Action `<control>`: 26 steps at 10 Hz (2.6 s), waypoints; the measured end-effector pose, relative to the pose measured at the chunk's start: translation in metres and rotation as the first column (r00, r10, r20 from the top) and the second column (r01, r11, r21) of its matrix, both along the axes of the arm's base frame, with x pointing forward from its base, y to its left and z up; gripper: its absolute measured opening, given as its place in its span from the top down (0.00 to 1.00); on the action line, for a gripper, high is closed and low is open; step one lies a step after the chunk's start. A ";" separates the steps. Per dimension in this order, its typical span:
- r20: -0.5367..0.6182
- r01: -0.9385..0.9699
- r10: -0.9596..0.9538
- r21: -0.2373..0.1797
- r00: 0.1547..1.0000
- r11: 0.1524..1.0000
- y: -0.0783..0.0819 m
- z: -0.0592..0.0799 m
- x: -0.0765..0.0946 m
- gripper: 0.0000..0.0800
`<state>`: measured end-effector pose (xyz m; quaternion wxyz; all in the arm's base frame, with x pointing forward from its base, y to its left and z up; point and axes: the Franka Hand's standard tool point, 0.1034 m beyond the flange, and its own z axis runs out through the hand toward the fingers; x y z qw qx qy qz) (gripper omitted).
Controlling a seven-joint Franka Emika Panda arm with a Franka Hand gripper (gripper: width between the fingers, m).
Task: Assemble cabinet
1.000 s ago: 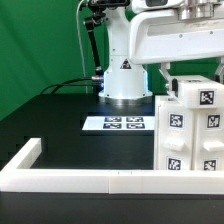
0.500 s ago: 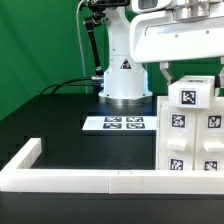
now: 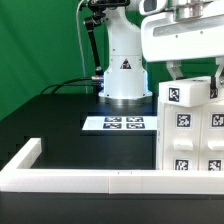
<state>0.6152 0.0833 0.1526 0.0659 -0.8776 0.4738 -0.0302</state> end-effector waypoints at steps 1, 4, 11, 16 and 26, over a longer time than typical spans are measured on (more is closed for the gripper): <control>-0.004 0.048 -0.048 0.007 0.999 0.999 -0.001 0.000 0.000 0.30; -0.037 0.295 -0.293 0.061 0.955 0.954 0.000 -0.001 0.001 0.30; -0.132 0.687 -0.674 0.125 0.727 0.716 -0.003 -0.001 0.004 0.30; -0.122 0.656 -0.644 0.139 0.755 0.742 -0.001 0.005 0.005 0.06; -0.094 0.616 -0.610 0.182 0.787 0.767 0.012 0.035 0.008 0.00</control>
Offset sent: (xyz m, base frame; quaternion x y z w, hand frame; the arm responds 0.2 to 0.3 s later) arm -0.0039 -0.0028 -0.0019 0.0061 -0.0039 0.2571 0.9664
